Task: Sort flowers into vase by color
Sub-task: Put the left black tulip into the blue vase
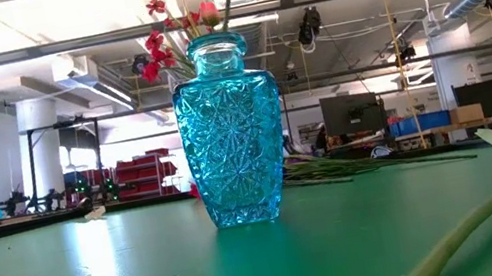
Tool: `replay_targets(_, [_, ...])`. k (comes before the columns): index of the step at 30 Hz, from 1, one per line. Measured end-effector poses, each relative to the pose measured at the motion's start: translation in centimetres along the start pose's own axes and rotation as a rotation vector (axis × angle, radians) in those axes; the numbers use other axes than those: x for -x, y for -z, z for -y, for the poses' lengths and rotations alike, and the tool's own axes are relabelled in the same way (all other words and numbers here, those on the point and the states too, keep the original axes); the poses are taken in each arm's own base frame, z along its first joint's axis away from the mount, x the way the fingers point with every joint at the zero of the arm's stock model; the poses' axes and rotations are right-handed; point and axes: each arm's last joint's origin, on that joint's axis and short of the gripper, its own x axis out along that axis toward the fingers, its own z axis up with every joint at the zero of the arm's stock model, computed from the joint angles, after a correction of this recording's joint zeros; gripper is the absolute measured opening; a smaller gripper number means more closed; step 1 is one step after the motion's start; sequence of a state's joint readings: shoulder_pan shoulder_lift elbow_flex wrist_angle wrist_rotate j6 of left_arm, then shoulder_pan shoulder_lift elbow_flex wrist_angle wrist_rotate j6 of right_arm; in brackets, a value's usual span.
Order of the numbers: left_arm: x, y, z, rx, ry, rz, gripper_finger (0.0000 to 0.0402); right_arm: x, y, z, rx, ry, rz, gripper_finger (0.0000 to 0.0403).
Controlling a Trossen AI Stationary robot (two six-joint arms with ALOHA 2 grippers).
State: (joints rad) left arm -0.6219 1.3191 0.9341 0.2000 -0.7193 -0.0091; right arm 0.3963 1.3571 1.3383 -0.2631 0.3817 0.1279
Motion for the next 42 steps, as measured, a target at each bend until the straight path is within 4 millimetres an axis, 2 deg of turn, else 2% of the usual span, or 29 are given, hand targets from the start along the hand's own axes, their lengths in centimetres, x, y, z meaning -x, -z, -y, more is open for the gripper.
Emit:
replay_targets(8, [1.4,-0.2,-1.7,-0.006,-0.116,-0.031,0.0213,-0.2,0.3,-0.1,-0.080,-0.021,-0.014,0.0022])
replay_targets(21, [0.4,0.6,-3.3,0.012,-0.188,-0.098,0.0213,-0.1,0.1,-0.2,-0.149,-0.048,-0.017,0.0022])
replay_targets(33, [0.3,0.7,-3.4,0.039,-0.245,-0.097,0.0213,-3.3,2.4,-1.1,-0.094,-0.023,-0.097,0.0027])
replay_targets(42, [0.3,0.8,-3.4,0.041,-0.247,-0.103,0.0213,-5.2,3.7,-1.7,-0.062,-0.014,-0.128,0.0091])
